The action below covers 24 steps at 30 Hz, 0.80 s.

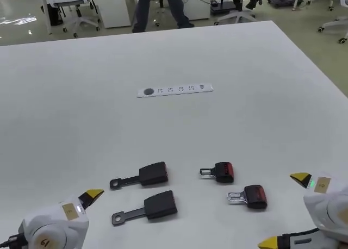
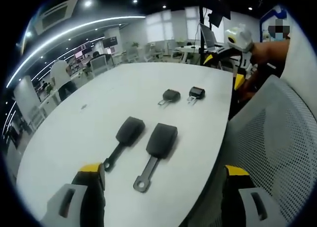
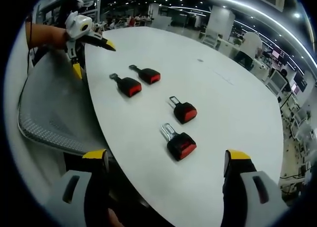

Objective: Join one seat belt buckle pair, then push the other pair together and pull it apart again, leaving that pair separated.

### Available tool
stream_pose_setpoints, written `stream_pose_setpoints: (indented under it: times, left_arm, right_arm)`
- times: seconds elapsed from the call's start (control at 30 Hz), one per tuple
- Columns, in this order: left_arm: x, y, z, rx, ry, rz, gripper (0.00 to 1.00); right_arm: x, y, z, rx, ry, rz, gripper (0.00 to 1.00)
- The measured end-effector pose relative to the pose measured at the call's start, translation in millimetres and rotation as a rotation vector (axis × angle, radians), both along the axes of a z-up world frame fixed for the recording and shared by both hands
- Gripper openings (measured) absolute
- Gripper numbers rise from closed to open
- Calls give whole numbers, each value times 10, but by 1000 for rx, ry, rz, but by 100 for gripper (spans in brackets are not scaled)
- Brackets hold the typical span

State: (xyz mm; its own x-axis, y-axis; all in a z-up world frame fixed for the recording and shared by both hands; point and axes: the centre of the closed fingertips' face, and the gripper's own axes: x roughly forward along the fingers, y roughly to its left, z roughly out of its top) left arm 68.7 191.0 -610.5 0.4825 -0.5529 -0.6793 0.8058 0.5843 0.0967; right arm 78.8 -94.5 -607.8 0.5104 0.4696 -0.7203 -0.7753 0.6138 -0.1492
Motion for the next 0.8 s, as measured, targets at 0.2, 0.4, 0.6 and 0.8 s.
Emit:
stream_pose_setpoints:
  times: [0.2,0.4,0.6,0.8]
  left_arm:
    - [-37,15,-51,19,35,-1,94]
    - [-38,15,-31,20,36,-6,94]
    - [1,69,-39,30,33,6,94]
    - [27,37,-49,11,33,12,90]
  right_arm:
    - [31,21,33,14,-16,3,96]
    - [106,44,108,81,-59,-7,92]
    - [62,76,96,85,-57,2,90]
    - [69,30,80,105,-58,-12,86]
